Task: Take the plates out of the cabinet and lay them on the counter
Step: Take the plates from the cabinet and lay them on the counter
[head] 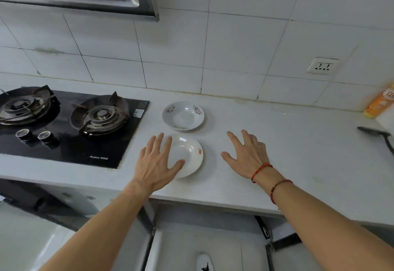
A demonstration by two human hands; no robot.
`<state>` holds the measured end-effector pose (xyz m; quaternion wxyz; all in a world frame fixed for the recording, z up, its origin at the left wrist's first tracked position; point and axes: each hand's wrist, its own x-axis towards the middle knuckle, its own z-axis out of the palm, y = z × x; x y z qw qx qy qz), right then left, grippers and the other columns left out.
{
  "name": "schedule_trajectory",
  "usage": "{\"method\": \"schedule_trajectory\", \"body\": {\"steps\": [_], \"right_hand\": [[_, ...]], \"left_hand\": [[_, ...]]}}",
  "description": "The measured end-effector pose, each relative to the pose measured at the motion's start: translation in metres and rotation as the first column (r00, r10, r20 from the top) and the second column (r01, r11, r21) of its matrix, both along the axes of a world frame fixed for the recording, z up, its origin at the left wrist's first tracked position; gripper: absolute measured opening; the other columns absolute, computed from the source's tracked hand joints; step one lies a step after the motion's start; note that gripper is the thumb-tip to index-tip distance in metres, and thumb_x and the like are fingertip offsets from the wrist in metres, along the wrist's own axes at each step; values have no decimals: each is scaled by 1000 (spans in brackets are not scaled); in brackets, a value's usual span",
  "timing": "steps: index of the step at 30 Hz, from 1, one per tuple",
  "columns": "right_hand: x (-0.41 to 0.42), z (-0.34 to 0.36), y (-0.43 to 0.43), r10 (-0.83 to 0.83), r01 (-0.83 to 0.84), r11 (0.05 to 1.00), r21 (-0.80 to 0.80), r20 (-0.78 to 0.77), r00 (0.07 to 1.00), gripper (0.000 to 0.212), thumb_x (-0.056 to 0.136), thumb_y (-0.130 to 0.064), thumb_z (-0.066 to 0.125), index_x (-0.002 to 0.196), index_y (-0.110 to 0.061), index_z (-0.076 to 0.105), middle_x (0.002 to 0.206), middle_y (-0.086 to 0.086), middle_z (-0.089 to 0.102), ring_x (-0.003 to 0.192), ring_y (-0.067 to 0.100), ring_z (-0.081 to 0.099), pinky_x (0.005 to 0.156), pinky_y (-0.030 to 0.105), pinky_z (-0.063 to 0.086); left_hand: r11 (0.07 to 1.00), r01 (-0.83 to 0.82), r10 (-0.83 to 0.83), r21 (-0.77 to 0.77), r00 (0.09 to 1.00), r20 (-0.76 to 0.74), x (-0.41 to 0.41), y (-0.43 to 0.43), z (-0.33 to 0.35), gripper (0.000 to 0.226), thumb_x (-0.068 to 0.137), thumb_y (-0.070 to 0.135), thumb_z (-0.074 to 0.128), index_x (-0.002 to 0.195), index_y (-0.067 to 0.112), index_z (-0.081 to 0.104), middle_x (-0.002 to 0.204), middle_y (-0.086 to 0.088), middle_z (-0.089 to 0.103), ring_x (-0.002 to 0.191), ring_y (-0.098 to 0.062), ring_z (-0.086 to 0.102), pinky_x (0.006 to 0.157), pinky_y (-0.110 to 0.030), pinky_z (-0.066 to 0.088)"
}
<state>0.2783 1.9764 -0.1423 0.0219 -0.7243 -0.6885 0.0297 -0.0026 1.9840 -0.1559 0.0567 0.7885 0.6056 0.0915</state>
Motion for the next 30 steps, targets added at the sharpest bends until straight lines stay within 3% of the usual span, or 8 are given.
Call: {"method": "schedule_trajectory", "body": {"steps": [5, 13, 21, 30], "right_hand": [[-3, 1, -75, -81, 82, 996, -33, 25, 996, 72, 91, -65, 31, 154, -33, 13, 160, 14, 16, 143, 34, 22, 114, 51, 25], [11, -17, -173, -165, 169, 983, -75, 46, 985, 70, 92, -63, 32, 153, -32, 15, 159, 16, 18, 142, 35, 23, 112, 51, 28], [35, -47, -209, -162, 164, 983, -77, 30, 986, 69, 91, -63, 33, 150, -30, 23, 155, 17, 27, 137, 35, 32, 107, 49, 36], [51, -139, -223, -97, 102, 987, -126, 45, 994, 72, 86, -63, 32, 145, -24, 40, 140, 18, 46, 123, 34, 48, 94, 48, 44]], "left_hand": [[998, 63, -63, -8, 998, -11, -7, -55, -2, 90, 82, 75, 23, 154, 20, 21, 163, -11, 18, 149, -32, 14, 115, -47, 26], [989, 148, -148, -10, 989, 14, 5, -122, -15, 84, 88, 69, 36, 154, 18, 23, 162, -11, 20, 149, -30, 16, 116, -46, 26], [978, 204, -205, -38, 979, -7, 34, -155, -47, 82, 87, 69, 36, 149, 15, 34, 155, -13, 34, 145, -32, 27, 113, -47, 32], [975, 192, -198, -110, 979, -44, 40, -170, -148, 78, 84, 65, 39, 137, 8, 49, 139, -13, 51, 131, -33, 45, 101, -46, 45]]}}
